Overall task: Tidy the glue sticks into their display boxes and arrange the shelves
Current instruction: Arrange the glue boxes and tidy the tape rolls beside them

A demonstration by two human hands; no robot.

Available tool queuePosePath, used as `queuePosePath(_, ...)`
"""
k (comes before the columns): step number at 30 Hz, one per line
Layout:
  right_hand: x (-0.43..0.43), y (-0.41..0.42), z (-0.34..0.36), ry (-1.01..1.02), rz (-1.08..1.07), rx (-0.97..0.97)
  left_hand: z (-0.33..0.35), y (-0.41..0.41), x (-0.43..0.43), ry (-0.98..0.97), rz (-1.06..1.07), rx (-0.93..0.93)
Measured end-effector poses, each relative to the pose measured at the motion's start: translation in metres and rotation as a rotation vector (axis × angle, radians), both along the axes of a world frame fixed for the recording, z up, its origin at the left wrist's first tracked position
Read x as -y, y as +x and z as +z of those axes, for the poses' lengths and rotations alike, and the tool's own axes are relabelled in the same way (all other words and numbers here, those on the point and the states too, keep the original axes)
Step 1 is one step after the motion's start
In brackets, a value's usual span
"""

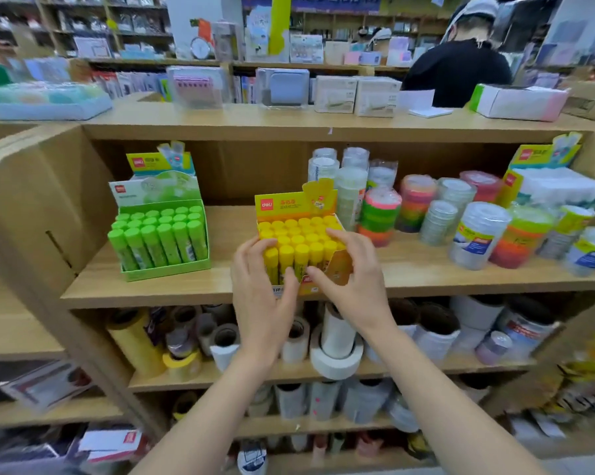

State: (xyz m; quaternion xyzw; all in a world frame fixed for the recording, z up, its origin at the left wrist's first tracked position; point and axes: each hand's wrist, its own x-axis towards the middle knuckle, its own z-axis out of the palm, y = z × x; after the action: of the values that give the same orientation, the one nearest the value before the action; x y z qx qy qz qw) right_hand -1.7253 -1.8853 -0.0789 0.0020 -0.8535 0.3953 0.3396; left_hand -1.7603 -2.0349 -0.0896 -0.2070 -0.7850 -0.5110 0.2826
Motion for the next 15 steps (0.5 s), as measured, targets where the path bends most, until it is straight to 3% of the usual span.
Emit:
queuePosePath(7, 0.046, -0.042, 0.002, 0.031, 0.032, 0.028, 0.003, -0.029, 0.056, -0.312, 0.308, -0.066)
queuePosePath(15, 0.075, -0.095, 0.0, 0.004, -0.1, 0.058, -0.006, -0.069, 0.105, -0.647, 0.382, -0.093)
